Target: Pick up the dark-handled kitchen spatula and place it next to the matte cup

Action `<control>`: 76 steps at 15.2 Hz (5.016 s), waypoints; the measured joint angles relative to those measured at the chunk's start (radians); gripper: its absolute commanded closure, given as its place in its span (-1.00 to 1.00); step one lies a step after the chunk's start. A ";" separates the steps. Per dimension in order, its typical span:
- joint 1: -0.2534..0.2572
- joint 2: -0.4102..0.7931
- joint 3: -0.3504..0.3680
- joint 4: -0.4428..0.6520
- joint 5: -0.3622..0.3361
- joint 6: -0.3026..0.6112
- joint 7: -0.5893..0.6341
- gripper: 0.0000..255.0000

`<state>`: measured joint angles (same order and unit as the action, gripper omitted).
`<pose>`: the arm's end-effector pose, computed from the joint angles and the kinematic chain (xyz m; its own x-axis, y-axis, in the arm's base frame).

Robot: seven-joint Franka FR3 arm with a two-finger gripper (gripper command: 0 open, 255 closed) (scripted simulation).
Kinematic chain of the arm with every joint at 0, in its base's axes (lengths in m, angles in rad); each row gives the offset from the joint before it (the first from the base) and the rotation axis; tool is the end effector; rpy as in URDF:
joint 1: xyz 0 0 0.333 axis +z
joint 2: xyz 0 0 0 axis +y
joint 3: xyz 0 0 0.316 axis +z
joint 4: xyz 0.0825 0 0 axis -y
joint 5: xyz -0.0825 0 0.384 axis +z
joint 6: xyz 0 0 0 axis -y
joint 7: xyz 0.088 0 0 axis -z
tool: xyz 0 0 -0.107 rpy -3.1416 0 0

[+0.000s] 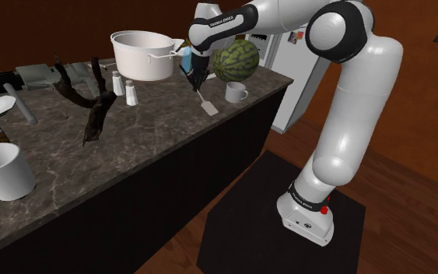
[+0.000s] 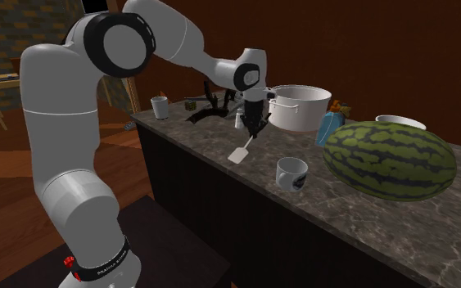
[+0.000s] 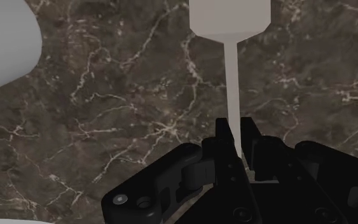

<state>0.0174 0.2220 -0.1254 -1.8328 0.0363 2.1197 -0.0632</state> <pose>0.6200 -0.0613 0.4174 0.9960 -0.0586 0.0669 -0.0587 -0.9983 -0.0004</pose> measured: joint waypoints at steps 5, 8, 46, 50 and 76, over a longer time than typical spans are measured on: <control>0.000 -0.019 -0.001 0.039 -0.003 -0.058 0.002 1.00; 0.000 -0.031 -0.002 0.068 -0.006 -0.099 0.003 1.00; 0.311 0.059 0.198 0.399 -0.086 -0.346 0.527 1.00; 0.367 0.127 0.222 0.492 -0.104 -0.374 0.605 1.00; 0.539 0.408 0.260 0.724 -0.162 -0.337 0.810 1.00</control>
<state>0.5568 0.6297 0.1347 -1.1093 -0.1256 1.7827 0.7464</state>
